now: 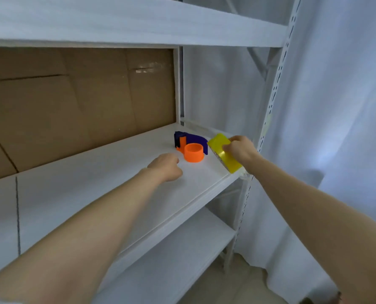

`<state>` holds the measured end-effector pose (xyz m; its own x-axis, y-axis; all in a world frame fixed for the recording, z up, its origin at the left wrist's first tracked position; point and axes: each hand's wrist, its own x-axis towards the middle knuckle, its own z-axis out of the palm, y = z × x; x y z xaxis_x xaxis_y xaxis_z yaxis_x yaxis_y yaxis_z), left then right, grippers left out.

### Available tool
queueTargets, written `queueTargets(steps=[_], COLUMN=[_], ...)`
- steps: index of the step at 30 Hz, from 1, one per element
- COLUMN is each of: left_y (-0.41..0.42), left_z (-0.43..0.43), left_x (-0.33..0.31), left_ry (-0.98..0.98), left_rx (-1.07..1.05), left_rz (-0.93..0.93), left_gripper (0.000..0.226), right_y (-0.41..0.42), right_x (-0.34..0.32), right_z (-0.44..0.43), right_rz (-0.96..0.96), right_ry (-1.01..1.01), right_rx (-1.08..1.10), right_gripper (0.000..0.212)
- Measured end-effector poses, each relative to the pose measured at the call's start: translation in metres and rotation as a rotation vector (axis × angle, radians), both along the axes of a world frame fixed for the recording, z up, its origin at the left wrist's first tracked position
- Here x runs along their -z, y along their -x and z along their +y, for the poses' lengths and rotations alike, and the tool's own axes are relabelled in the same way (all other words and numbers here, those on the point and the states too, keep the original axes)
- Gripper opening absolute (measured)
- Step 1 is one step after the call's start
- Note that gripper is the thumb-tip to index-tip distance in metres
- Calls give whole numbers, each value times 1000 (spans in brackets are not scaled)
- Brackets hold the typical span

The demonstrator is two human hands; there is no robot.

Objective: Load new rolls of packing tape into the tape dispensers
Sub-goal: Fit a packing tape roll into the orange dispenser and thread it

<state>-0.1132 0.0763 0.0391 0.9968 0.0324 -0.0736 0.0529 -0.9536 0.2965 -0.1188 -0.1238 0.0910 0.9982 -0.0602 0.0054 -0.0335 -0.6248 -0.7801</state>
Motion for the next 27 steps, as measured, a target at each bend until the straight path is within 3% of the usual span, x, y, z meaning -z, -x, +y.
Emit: queueTargets(steps=[3,5,9,12,16,23,27], left_y=[-39,-57,-98,-118,-144,-164,-170], left_z=[-2,-3,-18,-26,-33,-49,-64], left_x=[5,3,10,20,25,36,40], left_ry=[16,50,111,102,64,41,17], left_rx=[24,12,3,-3,-76,-204,-339], left_rz=[15,-3,21,53,35,75,59], left_gripper=[21,17,47,68,86,96,103], right_y=[-39,-57,-104,-130,-172,-217,-243], right_x=[-8,-9,-4,5,21,38,54], right_z=[2,4,0,-2,5,15,15], right_rz=[-6,-10,-27,-94,-113,-223,-285], right_ry=[9,22,87,121,373,734,937], right_rx=[20,12,1,-146,-278,-359,-461], right_gripper=[34,35,39,53,36,36,49])
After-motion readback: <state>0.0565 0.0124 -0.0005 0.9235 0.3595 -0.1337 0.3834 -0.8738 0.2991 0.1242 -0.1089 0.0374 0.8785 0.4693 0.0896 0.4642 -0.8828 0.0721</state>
